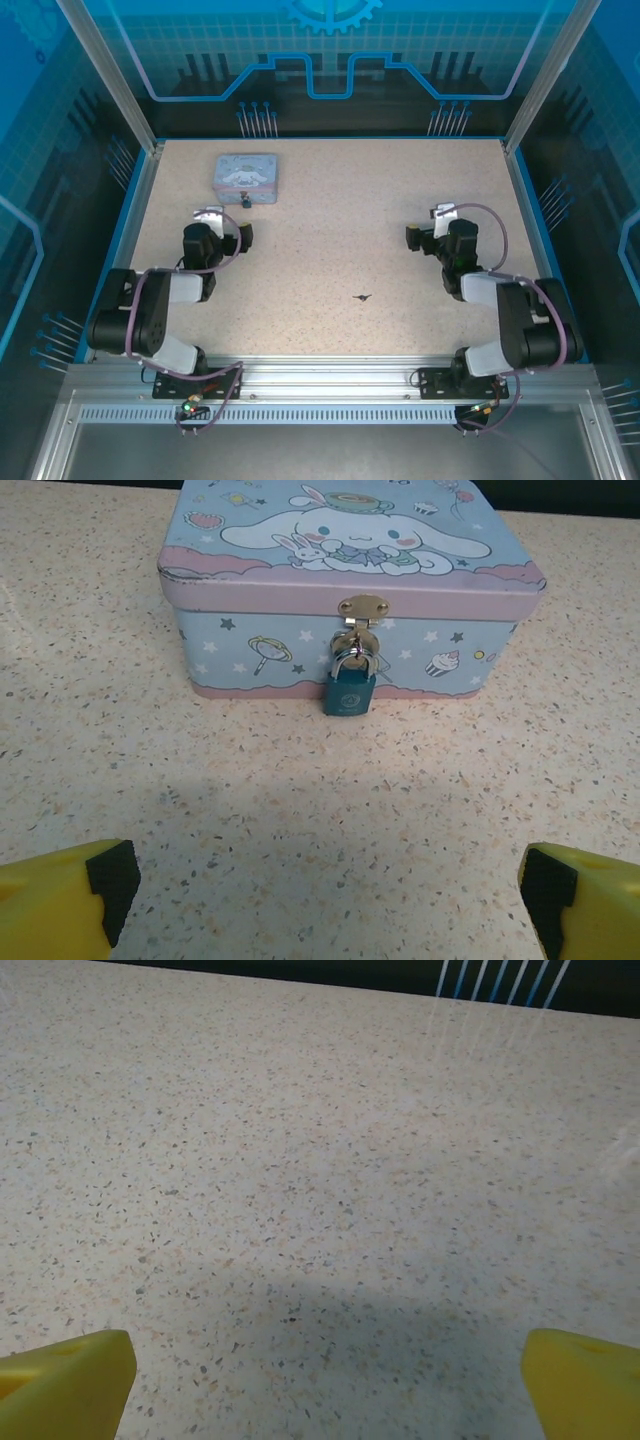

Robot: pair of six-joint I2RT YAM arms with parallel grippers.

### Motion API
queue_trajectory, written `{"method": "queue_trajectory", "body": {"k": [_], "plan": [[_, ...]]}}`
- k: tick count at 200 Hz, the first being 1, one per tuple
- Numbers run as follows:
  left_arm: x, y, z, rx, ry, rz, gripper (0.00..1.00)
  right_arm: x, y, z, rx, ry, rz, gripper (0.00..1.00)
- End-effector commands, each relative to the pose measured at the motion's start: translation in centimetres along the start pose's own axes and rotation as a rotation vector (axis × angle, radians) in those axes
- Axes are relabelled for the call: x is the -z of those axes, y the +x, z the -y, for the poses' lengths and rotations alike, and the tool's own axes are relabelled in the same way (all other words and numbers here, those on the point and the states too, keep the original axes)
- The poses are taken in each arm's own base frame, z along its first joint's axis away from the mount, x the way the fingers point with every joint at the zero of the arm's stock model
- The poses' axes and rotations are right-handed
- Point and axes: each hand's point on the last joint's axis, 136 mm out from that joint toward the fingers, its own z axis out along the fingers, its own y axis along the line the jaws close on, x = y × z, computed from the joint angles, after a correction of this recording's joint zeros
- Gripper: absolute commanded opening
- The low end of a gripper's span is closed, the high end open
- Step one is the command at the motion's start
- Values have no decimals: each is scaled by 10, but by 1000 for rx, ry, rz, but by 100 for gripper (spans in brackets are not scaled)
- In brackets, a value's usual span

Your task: Unlock the padlock with the key

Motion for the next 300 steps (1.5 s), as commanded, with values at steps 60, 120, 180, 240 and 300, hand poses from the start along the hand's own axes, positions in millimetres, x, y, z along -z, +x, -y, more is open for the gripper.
{"method": "queue_trajectory", "body": {"k": [60, 120, 180, 240, 300], "plan": [[10, -116, 0, 172, -55, -6, 99, 65, -61, 18, -415, 68, -156, 100], [-44, -140, -6, 232, -113, -327, 99, 91, -43, -17, -469, -59, -286, 100], [-100, -123, -37, 430, -102, -477, 99, 100, -14, -49, -472, -106, -424, 100], [-146, -103, -52, 477, -97, -544, 99, 103, 1, -59, -453, -132, -462, 100], [-184, -96, -30, 527, 33, -553, 99, 97, 1, -87, -439, -299, -466, 100]]}}
